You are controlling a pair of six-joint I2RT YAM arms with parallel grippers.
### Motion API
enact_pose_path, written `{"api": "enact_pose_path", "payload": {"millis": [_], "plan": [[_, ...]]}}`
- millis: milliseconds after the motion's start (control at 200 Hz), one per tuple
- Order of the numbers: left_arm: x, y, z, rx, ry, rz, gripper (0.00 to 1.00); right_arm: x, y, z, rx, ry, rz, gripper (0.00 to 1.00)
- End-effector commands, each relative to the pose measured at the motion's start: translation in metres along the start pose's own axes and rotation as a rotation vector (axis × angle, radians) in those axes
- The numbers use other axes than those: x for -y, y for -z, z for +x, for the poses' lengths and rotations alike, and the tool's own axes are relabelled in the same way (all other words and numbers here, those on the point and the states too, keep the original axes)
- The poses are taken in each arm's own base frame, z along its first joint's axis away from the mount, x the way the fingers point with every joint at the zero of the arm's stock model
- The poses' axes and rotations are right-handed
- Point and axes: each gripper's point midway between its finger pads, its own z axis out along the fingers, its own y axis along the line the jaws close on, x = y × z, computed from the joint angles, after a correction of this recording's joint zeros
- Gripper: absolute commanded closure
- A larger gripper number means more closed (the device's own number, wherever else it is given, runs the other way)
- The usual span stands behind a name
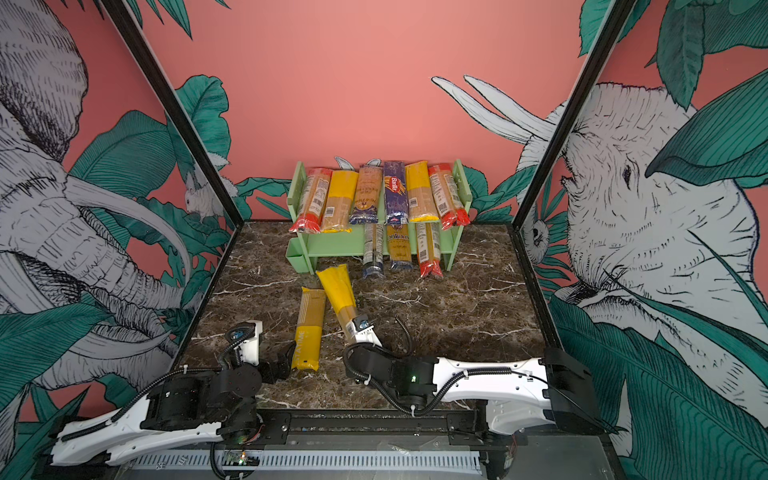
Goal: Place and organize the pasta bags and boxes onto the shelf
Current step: 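Lift the yellow-ended pack with the right gripper and swing it toward the shelf, then stand the yellow-ended pack at the shelf beside the white-labelled pack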
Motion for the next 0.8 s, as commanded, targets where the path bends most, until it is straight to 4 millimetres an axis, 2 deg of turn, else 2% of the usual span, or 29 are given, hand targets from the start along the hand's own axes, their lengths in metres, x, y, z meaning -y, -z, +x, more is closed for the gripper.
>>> {"api": "enact_pose_path", "payload": {"millis": [0, 190, 380, 405, 435, 460, 590, 795], "plan": [[-0.005, 0.006, -0.013, 0.035, 0.017, -0.016, 0.02, 0.003, 0.001, -0.077, 0.195, -0.083, 0.038, 1.00], [-0.004, 0.010, -0.023, 0.054, 0.022, -0.006, 0.02, 0.013, -0.029, -0.116, 0.212, -0.100, 0.098, 1.00], [0.002, 0.011, -0.028, 0.063, 0.017, 0.009, 0.02, 0.028, -0.068, -0.143, 0.206, -0.144, 0.139, 1.00], [0.003, 0.011, -0.029, 0.063, 0.014, 0.011, 0.02, 0.029, -0.069, -0.150, 0.218, -0.153, 0.138, 1.00], [0.004, 0.011, -0.030, 0.064, 0.013, 0.013, 0.02, 0.032, -0.083, -0.144, 0.198, -0.140, 0.160, 1.00], [0.005, 0.010, -0.030, 0.065, 0.008, 0.012, 0.02, 0.031, -0.085, -0.155, 0.216, -0.149, 0.160, 1.00], [0.009, 0.010, -0.031, 0.057, -0.011, 0.011, 0.02, 0.041, -0.108, -0.175, 0.229, -0.165, 0.191, 1.00], [0.011, 0.009, -0.033, 0.056, -0.023, 0.010, 0.01, 0.055, -0.145, -0.190, 0.223, -0.179, 0.218, 1.00]]}}
